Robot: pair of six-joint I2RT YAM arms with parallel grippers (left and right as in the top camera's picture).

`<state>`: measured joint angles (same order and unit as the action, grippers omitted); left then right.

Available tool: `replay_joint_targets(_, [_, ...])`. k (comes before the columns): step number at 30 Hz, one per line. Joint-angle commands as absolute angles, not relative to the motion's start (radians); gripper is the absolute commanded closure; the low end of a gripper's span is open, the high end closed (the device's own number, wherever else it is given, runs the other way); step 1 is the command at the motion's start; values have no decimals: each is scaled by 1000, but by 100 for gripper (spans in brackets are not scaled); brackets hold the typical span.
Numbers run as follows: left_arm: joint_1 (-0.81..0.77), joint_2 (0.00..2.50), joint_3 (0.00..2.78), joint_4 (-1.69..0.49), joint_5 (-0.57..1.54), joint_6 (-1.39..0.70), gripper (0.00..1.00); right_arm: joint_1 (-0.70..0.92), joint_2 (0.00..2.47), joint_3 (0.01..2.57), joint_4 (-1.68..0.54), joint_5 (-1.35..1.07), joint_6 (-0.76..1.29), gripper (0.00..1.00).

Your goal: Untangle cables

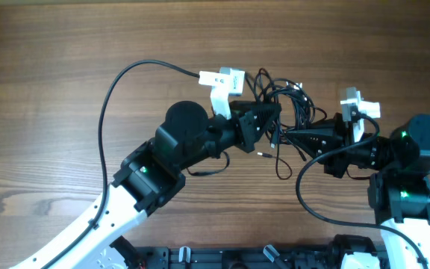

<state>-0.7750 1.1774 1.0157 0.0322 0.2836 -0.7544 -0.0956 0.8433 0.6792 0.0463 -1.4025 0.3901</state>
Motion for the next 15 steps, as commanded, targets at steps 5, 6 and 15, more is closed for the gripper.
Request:
replay_joint_targets(5, [-757,1172,1034,188,29,-801,96,-93,834,680,38,-1553,338,96])
replay_joint_targets(6, [-757,1172,1034,188,20,-801,96,-93,834,680,39,-1566,334,96])
replay_joint_targets(15, [-757,1173,1034,167,-53,-801,96,-92,834,680,44,-1623,289,96])
